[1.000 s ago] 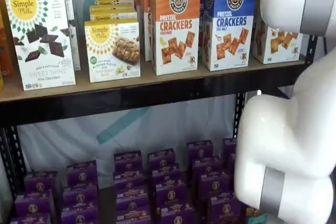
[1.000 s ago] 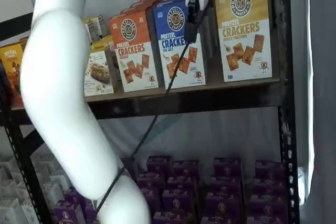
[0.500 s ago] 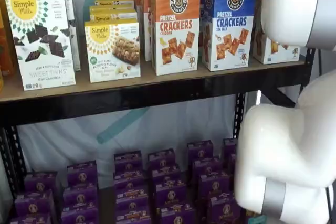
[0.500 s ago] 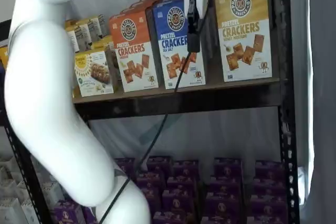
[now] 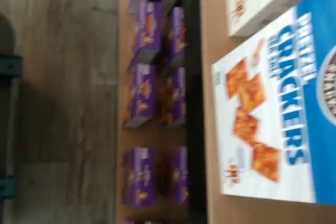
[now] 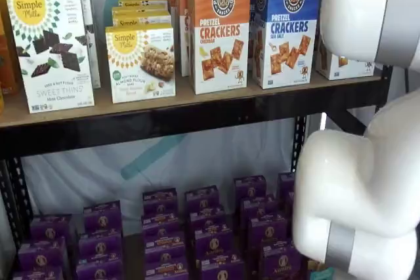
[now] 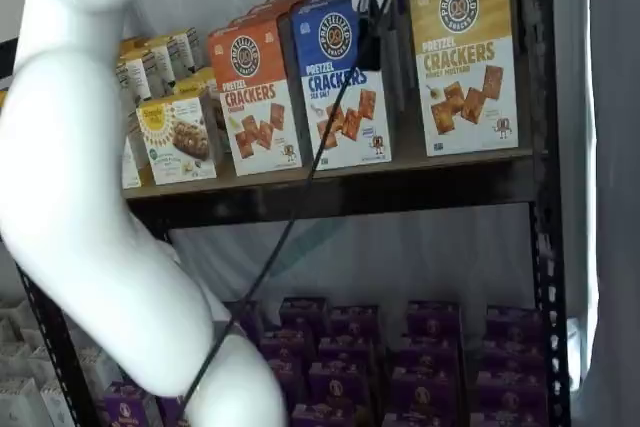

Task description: Retrieve the yellow and white box located on the top shelf, the sixth one from the left

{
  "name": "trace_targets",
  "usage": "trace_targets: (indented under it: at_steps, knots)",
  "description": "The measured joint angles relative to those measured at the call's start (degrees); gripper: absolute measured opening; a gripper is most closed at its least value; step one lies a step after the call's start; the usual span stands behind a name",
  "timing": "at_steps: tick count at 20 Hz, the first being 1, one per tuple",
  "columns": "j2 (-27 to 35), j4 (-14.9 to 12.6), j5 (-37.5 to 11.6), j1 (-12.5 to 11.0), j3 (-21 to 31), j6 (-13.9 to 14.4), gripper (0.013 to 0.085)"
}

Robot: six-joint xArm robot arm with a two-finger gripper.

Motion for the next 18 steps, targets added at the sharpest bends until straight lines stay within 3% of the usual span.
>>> trace_targets:
  at_steps: [4,7,12,15,18]
  knots:
    - [0.41,5.72,-1.16,-1.87,-1.77,0.8,0.085]
    - [0.35,8.16,-2.91,-2.52,-2.16,1.0,0.085]
    - [-0.42,11.37,-10.73,-2.24,-0.2,0.08,0.085]
    - [-0.82,10.88,-17.76,-0.39,1.61,-1.41,0.085]
    - [1.41,7.7,-19.31,1.48,-0.34,-1.4,0.085]
